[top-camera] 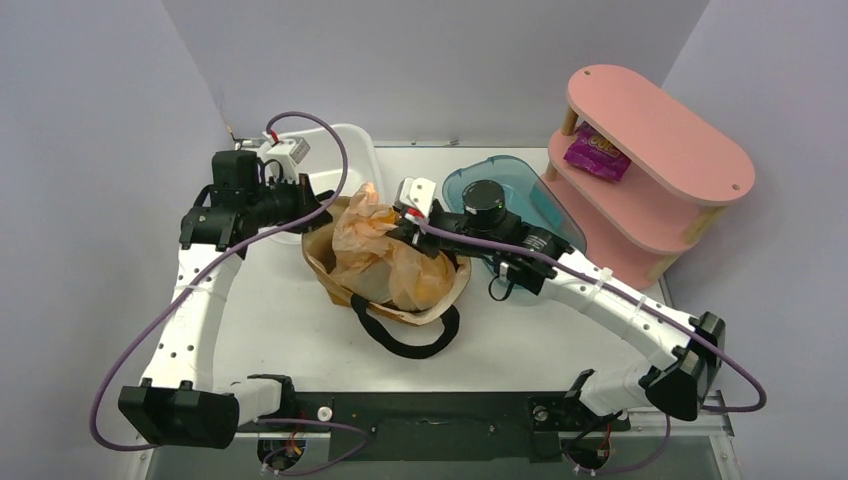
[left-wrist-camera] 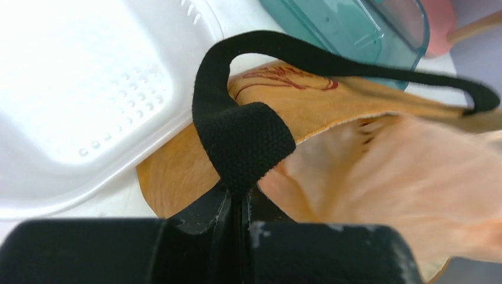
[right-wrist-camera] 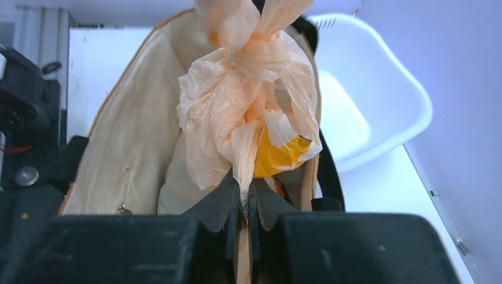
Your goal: Untie the knot of the grocery bags and take out the mixed food
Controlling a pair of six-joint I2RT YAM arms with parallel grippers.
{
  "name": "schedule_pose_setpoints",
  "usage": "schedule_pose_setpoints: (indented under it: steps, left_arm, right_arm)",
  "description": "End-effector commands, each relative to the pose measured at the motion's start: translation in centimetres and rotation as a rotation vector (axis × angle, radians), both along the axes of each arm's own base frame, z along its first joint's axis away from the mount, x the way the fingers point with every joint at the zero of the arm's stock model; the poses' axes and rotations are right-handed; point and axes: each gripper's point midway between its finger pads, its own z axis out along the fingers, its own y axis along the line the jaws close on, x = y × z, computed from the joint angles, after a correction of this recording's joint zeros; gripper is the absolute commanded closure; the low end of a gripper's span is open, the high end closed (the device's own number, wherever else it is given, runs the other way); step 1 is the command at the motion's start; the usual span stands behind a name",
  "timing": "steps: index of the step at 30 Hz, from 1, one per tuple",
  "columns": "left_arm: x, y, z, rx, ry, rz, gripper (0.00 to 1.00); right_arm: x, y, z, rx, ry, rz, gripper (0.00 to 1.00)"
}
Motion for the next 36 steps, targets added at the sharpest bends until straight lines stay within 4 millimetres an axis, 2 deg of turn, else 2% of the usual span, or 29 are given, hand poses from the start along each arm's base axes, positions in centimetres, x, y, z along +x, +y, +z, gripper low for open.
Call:
schedule_pose_setpoints:
  steps: [1, 2, 3, 5, 9, 12, 15, 17, 21, 25, 30, 32, 36]
  left_arm:
    - [-3.4, 1.2, 1.4, 0.101, 0.011, -0.116, 1.00]
    - [-3.8, 1.7, 1.6, 0.114, 0.017, -0.115, 1.00]
    - [-5.2, 2.1, 0.8, 0.141, 0.068, -0.135, 1.00]
    - [-6.8, 3.4, 0.3, 0.198, 0.104, -0.139, 1.00]
    - [-7.5, 8.0, -0.2, 0.354, 0.117, -0.025, 1.00]
    - [-7.3, 11.3, 0.4, 0.477, 0.103, 0.040, 1.00]
    - [-7.6, 15.3, 0.5, 0.628, 0.155, 0.100, 1.00]
    - [-8.3, 18.9, 0.4, 0.724, 0.207, 0.140, 1.00]
    - [-8.8, 24.1, 1.1, 0.864, 0.246, 0.150, 1.00]
    - [-7.2, 27.0, 1.8, 0.976, 0.239, 0.138, 1.00]
    - [-4.9, 28.7, 2.6, 1.052, 0.186, 0.125, 1.00]
    - [-3.8, 29.6, 3.1, 1.097, 0.158, 0.118, 1.00]
    - [-0.8, 31.3, 4.8, 1.225, 0.066, 0.040, 1.00]
  right_arm:
    - [-1.6, -2.0, 11.4, 0.269, -0.088, -0.025, 1.00]
    - [-1.5, -2.5, 12.3, 0.289, -0.095, -0.047, 1.00]
    - [-1.6, -3.1, 13.4, 0.322, -0.094, -0.064, 1.00]
    - [-1.5, -4.2, 15.0, 0.376, -0.084, -0.110, 1.00]
    - [-1.7, -6.2, 17.7, 0.474, -0.075, -0.177, 1.00]
    - [-1.8, -7.4, 19.7, 0.532, -0.074, -0.212, 1.00]
    - [-2.0, -8.4, 21.8, 0.585, -0.095, -0.238, 1.00]
    - [-2.1, -9.0, 23.3, 0.631, -0.096, -0.254, 1.00]
    - [-1.8, -10.2, 24.4, 0.682, -0.087, -0.295, 1.00]
    - [-2.5, -11.2, 26.8, 0.752, -0.089, -0.293, 1.00]
    - [-2.9, -12.3, 29.4, 0.814, -0.113, -0.301, 1.00]
    - [-2.8, -12.7, 29.2, 0.799, -0.130, -0.320, 1.00]
    - [-1.9, -12.9, 26.1, 0.717, -0.129, -0.361, 1.00]
